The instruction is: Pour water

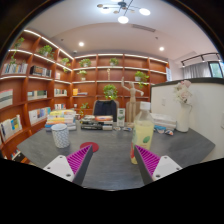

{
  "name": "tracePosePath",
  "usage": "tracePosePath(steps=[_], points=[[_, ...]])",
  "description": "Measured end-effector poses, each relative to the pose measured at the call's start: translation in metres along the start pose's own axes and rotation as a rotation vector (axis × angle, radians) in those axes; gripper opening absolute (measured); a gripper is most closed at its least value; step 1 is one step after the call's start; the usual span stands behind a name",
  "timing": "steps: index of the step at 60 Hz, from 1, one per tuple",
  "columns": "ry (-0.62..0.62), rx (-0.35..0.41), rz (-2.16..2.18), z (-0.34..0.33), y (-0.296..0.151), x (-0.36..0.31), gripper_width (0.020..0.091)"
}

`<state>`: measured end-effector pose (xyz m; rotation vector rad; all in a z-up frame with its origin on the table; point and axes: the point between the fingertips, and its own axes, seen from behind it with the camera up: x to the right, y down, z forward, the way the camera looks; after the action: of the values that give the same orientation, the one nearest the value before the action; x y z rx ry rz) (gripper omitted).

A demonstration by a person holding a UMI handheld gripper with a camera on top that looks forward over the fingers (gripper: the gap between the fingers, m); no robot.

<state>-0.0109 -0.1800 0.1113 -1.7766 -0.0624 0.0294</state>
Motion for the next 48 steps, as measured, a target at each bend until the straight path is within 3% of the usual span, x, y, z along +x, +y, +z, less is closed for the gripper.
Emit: tracePosePath(steps=[13,28,32,43,48], points=[[0.136,0.033,0.052,0.040,0.010,0.081,0.0849],[0.138,0.046,0.036,0.098,0.001,0.113,0.0839],[0.127,0.058,0.019,0.107,-0.004,0.114,0.0785],[0.107,0.076,-0.003,0.122,-0.007,0.102,0.0499],[0.126,0.075,-0.007,0.125,-0.006,0.104,0.0476]])
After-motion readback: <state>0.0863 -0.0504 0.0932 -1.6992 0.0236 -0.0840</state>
